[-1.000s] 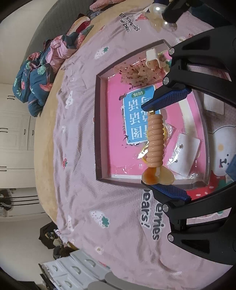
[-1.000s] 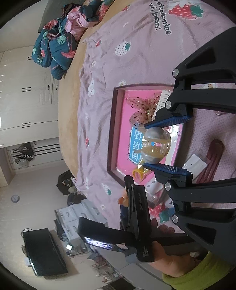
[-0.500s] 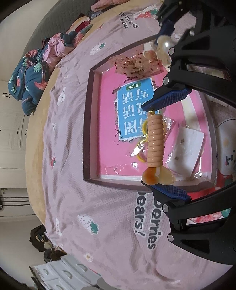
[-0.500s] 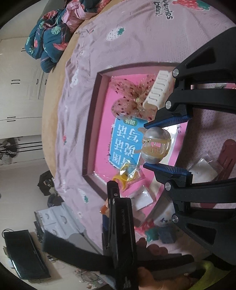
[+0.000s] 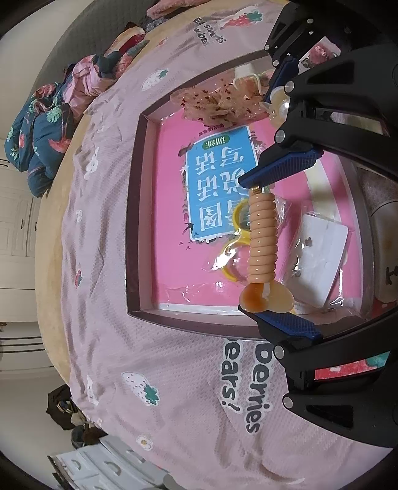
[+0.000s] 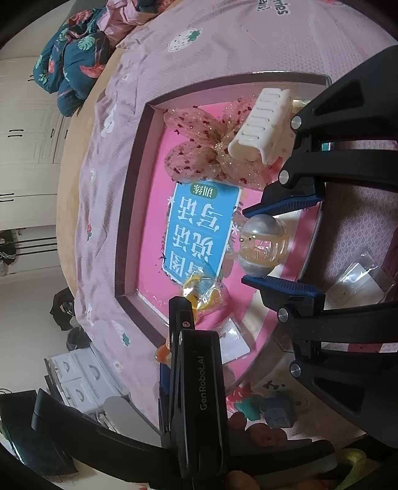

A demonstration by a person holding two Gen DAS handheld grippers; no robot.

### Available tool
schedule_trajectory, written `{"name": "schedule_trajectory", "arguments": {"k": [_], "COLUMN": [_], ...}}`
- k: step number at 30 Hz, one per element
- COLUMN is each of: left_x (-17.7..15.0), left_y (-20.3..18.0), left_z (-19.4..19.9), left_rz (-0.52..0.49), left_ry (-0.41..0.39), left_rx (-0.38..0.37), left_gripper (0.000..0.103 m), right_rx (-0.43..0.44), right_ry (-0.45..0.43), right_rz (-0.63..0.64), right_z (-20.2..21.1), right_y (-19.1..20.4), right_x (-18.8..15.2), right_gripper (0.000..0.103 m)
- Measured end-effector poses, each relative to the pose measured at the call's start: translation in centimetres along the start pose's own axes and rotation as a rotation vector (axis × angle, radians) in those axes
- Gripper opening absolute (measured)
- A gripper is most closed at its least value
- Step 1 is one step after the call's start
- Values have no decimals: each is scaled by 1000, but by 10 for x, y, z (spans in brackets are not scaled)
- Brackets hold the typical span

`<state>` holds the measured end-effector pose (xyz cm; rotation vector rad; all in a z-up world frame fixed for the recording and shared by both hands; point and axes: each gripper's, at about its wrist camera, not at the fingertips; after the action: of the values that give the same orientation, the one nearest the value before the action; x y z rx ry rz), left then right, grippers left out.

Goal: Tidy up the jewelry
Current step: 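Carry the hair tie left and pearl clip right over the tray box, then open both tools to drop the hair tie and pearl clip into the box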

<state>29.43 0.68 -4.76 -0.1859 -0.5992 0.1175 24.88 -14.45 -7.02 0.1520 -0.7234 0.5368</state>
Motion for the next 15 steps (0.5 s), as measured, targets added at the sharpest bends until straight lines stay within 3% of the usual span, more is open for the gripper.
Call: {"name": "schedule_trajectory", "arguments": {"k": [3,6,9,15], "left_x": [0,-1,-2,-4], "left_y": [0,0,0,-1], "left_z": [-1,-1,-1,3], "left_rz": [0,5,6,-3], "left_ry": [1,4,9,3], "left_rx": [2,-2,-6,-6], "left_gripper": [67,67,67,70], "right_rx": [6,6,10,13], "right_ry": [-1,-13,-25,-58], "right_rz": [-10,-4,-8,-26], "right_z": [0,4,11,33], "right_y": [-1,0,-1,-3], "right_x": [-2,-3,-3,-12], "right_gripper": [37,47,48,63]}}
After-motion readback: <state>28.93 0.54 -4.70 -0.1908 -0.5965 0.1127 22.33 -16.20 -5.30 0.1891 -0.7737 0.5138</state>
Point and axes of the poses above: each gripper's, at about its wrist camera, not at the fingertips, and z roughly against the way its jaws point, y to its left, x to its top, and after that the axes turned 13 degrees about z, right-handed
